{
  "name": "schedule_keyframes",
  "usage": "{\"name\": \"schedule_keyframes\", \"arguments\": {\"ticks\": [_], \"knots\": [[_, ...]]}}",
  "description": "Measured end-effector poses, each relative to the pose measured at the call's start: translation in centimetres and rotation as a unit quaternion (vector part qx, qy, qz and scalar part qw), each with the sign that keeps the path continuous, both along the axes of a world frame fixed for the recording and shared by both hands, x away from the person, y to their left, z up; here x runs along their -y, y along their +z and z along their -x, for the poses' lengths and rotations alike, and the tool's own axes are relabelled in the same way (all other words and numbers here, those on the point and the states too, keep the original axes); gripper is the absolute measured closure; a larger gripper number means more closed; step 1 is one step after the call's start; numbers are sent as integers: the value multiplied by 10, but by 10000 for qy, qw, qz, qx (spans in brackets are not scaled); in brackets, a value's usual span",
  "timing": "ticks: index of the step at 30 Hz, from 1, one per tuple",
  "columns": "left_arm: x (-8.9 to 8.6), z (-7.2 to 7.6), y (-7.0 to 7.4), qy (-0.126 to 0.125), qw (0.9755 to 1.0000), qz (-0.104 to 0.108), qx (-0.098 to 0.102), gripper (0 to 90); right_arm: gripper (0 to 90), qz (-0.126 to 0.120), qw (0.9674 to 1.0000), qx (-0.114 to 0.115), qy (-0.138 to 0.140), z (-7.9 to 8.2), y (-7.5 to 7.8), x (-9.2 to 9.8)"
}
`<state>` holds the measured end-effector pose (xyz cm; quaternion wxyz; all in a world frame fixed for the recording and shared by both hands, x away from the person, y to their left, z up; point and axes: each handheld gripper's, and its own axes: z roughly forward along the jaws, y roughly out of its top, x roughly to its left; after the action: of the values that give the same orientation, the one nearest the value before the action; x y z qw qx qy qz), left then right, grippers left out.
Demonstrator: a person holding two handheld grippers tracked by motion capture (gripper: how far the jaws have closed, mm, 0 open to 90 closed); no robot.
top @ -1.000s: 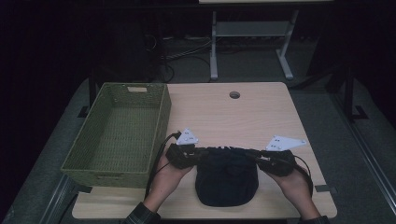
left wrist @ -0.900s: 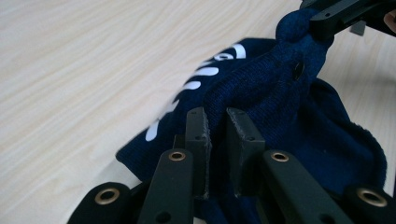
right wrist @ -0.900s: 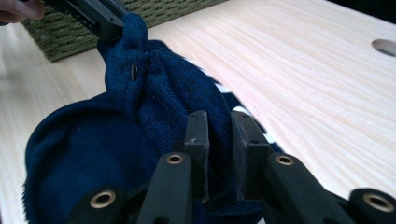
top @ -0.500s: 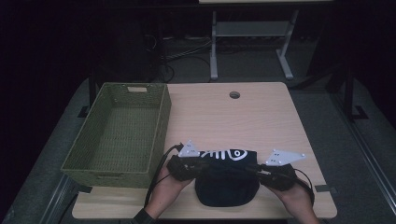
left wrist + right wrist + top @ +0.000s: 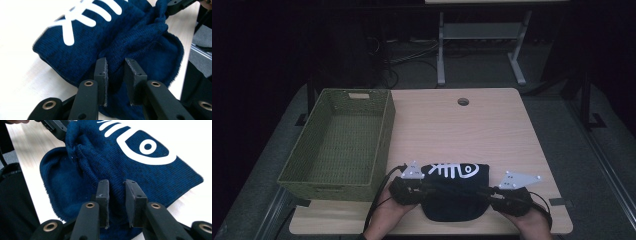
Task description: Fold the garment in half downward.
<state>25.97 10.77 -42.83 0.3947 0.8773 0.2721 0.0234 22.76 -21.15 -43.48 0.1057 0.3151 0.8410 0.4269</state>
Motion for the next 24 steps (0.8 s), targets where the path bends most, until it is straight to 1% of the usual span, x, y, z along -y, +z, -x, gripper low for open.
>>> {"name": "schedule_keyframes", "arguments": {"ticks": [1, 4, 5, 6, 8, 9, 12, 14, 17, 18, 23, 24], "knots": [[0, 1, 0, -7, 10000, -22, 9, 724, 726, 10, 10000, -27, 22, 2, 0, 0], [-2, 5, -1, -53, 10000, 25, -64, 711, 686, 13, 9999, -35, 96, 8, -1, 0], [-3, 5, 0, -57, 9999, 54, -86, 704, 673, -7, 9999, -5, 118, 10, 0, 1], [-3, 6, 1, -77, 9999, 84, -98, 700, 662, -51, 9999, -31, 98, 11, 0, 1], [-5, 7, 6, -89, 9999, 94, -48, 695, 630, -125, 9999, 12, 103, 13, 3, 3], [-6, 7, 9, -106, 9999, 99, -23, 694, 629, -195, 9998, 16, 57, 14, 6, 5], [-8, 7, 17, -98, 9998, 128, 66, 693, 623, -298, 9995, 54, -24, 14, 12, 11], [-11, 7, 23, -79, 9997, 169, 139, 693, 626, -387, 9991, 117, -84, 14, 17, 16], [-15, 5, 32, -52, 9995, 197, 223, 702, 648, -427, 9988, 161, -151, 12, 22, 22], [-16, 4, 36, -37, 9994, 245, 246, 715, 660, -427, 9988, 172, -179, 10, 23, 23], [-18, 1, 49, 3, 9987, 353, 381, 760, 710, -459, 9985, 188, -236, -1, 24, 25], [-18, -1, 51, 2, 9985, 344, 417, 782, 727, -465, 9984, 188, -241, -3, 24, 24]]}}
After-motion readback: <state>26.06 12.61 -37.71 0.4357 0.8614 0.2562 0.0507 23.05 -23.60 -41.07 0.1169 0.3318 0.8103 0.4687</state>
